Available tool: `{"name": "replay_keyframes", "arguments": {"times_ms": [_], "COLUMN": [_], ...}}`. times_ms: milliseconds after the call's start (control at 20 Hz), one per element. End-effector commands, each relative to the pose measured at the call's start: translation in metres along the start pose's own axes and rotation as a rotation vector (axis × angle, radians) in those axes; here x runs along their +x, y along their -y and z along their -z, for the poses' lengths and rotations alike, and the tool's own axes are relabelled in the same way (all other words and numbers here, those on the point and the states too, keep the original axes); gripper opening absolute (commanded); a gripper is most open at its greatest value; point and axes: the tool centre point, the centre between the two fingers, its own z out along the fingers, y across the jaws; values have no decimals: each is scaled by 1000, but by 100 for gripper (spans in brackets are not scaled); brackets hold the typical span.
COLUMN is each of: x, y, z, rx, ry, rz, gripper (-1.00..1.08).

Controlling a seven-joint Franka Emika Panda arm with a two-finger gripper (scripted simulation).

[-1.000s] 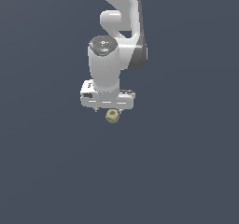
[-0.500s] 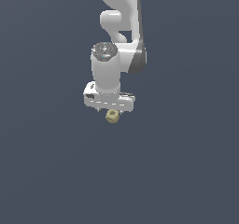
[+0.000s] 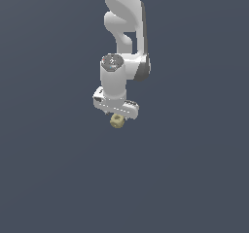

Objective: Pick up the object and move it to a goal position.

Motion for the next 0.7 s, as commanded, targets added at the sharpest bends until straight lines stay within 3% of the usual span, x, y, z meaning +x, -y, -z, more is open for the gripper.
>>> {"name": "replay_keyframes", "arguments": {"times_ms": [0,650], "x": [-8,-19], "y": [-2,-5], "z": [-9,-25], "rx": [3,5], "ry": [-2,-4], "rz": [-45,-105], "gripper": [100,100]}}
